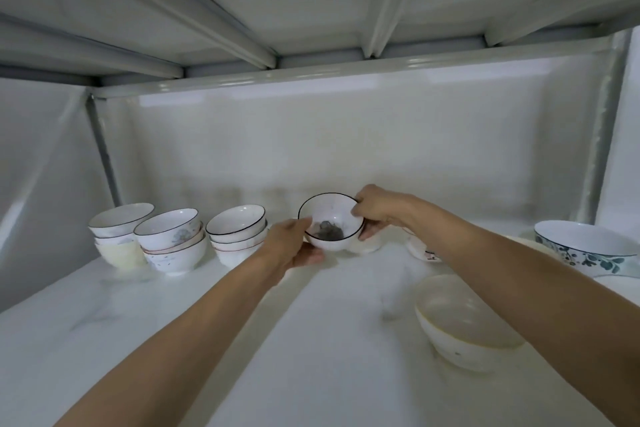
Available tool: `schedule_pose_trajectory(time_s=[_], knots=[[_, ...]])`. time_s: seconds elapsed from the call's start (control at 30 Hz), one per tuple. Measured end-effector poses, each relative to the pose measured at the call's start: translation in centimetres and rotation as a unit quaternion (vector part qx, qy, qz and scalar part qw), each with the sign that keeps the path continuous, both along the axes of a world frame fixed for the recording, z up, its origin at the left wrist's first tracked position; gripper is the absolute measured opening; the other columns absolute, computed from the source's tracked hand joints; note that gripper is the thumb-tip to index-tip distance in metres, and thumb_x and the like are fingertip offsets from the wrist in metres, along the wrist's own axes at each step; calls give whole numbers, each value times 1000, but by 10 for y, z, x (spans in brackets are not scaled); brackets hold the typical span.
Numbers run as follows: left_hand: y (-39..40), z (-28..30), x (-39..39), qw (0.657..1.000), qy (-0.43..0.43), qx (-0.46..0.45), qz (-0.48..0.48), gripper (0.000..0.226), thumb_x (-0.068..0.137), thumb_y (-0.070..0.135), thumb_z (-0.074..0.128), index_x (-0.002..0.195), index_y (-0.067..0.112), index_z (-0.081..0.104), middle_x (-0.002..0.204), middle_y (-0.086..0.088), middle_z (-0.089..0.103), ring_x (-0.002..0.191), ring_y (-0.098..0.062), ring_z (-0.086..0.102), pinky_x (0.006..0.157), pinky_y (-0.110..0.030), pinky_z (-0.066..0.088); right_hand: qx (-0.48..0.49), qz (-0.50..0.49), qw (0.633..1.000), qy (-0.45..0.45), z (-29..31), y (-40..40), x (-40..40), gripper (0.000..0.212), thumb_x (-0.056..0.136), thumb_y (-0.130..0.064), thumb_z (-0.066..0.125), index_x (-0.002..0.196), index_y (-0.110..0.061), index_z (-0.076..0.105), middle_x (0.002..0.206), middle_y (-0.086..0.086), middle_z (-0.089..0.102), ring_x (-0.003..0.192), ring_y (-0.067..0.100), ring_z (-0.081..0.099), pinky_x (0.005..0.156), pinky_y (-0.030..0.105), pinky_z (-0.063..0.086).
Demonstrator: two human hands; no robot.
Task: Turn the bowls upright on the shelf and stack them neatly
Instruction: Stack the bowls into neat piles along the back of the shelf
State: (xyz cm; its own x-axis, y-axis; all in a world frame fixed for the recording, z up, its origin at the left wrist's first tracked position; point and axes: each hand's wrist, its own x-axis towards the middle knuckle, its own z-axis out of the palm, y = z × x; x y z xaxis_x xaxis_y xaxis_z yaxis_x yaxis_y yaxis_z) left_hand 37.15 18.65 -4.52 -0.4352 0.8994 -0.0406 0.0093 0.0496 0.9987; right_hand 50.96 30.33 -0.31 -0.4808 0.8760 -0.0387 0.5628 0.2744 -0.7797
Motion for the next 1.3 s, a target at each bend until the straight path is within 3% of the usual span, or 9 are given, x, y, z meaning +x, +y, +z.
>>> schedule_pose_trajectory(time_s=[0.1, 0.3, 0.47, 0.63, 0.73, 0.87, 1.0, 1.1, 1.3], knots=[[2, 1, -8, 996, -26, 56, 62, 22, 96, 16, 49, 105, -1, 58, 79, -19, 63, 58, -26, 63, 78, -38, 61, 58, -27, 997, 40, 3, 0, -23, 18, 87, 1, 41, 91, -1, 59, 75, 17, 64, 62, 31, 67, 63, 38, 61], [12, -1, -17, 986, -3, 76, 146, 4, 89, 0, 50, 90, 1, 54, 71, -10, 56, 47, -16, 65, 93, -43, 54, 91, -42, 993, 56, -3, 3, -60, 19, 90, -2, 38, 102, -5, 53, 98, 18, 67, 59, 31, 68, 65, 34, 59], [19, -15, -28, 988, -11, 65, 139, 25, 87, -8, 44, 109, -4, 56, 94, -11, 61, 68, -21, 65, 71, -24, 58, 114, -50, 992, 36, -19, 15, -75, 30, 83, -1, 41, 108, 0, 59, 108, 20, 66, 95, 38, 68, 85, 45, 57], [19, -18, -31, 989, 21, 34, 142, 20, 88, -7, 41, 103, -1, 52, 105, -18, 51, 59, -20, 54, 61, -26, 59, 130, -61, 989, -26, -21, 13, -78, 11, 80, 4, 44, 77, -3, 53, 72, 13, 61, 80, 31, 62, 68, 28, 48], [20, -21, -31, 990, 47, 16, 135, 19, 88, -6, 41, 102, -2, 54, 136, -24, 45, 57, -19, 54, 60, -27, 60, 145, -67, 986, -54, -20, 12, -77, 27, 85, 4, 44, 63, -9, 36, 72, 9, 51, 80, 27, 53, 67, 27, 39], [21, -24, -32, 991, 63, -12, 119, 21, 91, -4, 39, 105, -2, 55, 99, -15, 52, 59, -18, 54, 60, -27, 59, 137, -60, 986, -80, -25, 13, -79, 21, 87, 4, 45, 68, -6, 43, 91, 16, 62, 100, 33, 65, 70, 29, 44], [19, -26, -35, 990, 93, -24, 100, 31, 92, -2, 37, 118, -5, 55, 98, -12, 53, 62, -18, 55, 69, -34, 59, 154, -59, 979, -116, -29, 15, -82, 17, 89, 1, 47, 102, 1, 58, 118, 18, 63, 110, 33, 61, 78, 30, 45], [14, -23, -34, 991, 100, -24, 85, 34, 92, -2, 40, 124, -5, 51, 101, -14, 53, 64, -18, 56, 69, -36, 58, 163, -51, 976, -137, -29, 17, -83, 23, 87, 3, 50, 68, -7, 41, 104, 17, 63, 107, 33, 63, 68, 28, 43], [0, -17, -13, 993, 110, 0, 46, 35, 94, 4, 46, 128, 1, 39, 92, -8, 50, 69, -21, 60, 70, -41, 59, 211, -31, 970, -121, -17, 13, -66, 29, 84, -2, 48, 60, -12, 35, 67, 7, 47, 75, 28, 49, 48, 26, 32]])
